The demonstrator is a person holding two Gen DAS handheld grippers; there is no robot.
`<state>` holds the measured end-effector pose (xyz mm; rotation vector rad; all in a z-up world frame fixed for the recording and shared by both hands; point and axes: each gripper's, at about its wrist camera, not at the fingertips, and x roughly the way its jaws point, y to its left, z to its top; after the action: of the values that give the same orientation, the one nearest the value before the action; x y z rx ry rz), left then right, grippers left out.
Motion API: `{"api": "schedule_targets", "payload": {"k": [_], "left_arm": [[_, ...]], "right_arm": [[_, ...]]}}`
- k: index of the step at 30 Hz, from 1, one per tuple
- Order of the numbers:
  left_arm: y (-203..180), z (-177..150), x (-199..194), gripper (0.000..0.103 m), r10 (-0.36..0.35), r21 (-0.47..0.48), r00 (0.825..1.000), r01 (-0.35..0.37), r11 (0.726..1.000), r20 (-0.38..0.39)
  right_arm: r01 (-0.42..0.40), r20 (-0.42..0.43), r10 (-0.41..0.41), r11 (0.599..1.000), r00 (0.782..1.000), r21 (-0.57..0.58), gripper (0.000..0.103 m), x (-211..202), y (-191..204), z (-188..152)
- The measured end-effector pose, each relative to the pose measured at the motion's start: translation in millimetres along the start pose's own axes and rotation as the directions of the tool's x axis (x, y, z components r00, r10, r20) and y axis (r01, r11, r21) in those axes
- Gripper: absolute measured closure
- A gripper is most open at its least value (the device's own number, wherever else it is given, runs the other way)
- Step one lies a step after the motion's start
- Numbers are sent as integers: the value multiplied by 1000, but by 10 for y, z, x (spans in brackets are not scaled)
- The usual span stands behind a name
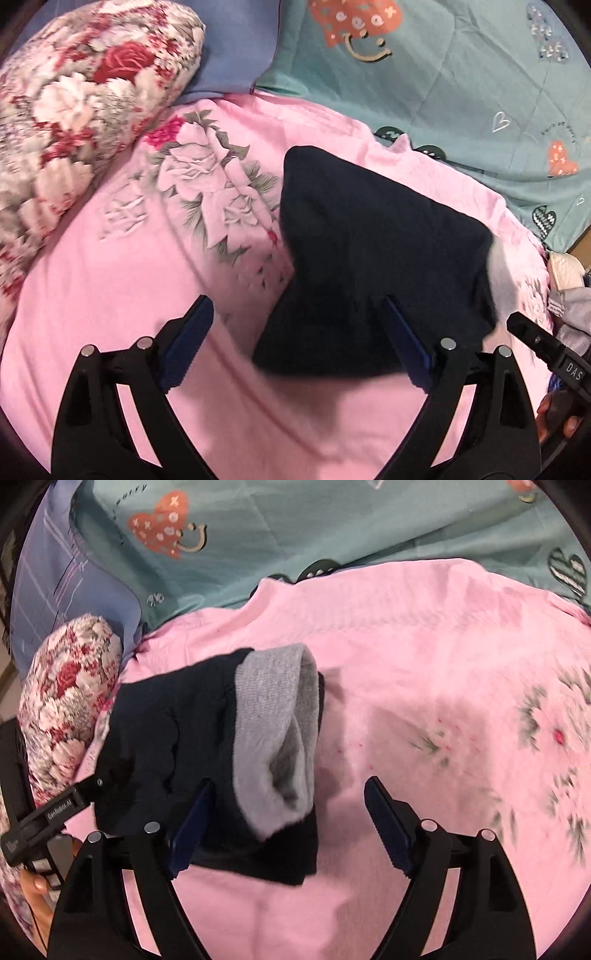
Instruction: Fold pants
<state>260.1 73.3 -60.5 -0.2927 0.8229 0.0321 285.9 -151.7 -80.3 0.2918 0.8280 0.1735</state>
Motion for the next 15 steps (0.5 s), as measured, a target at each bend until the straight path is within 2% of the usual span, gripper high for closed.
{"api": "schedule_targets", "payload": {"k": [4,8,10,13,15], "left_arm": [[-47,-294,-420,9,34,7,998,-35,999,44],[-147,-507,-598,4,75,53,992,-81,995,102],[-160,-656,-563,4,79,80,993,-86,993,86],[-154,-754,-451,4,87,101,996,-87,991,4],[-164,-789,-450,4,101,108,995,-102,989,7]], "right_arm": [[83,64,-81,996,995,-31,20,-462,141,-193],[161,197,-139,982,970,-101,15,-947,384,-534],[162,280,-123,980,952,-118,9,-1164,471,-724],[190,319,-142,974,937,-124,9,-1327,542,-963],[177,342,-136,980,930,-92,8,-1384,519,-1113]]}}
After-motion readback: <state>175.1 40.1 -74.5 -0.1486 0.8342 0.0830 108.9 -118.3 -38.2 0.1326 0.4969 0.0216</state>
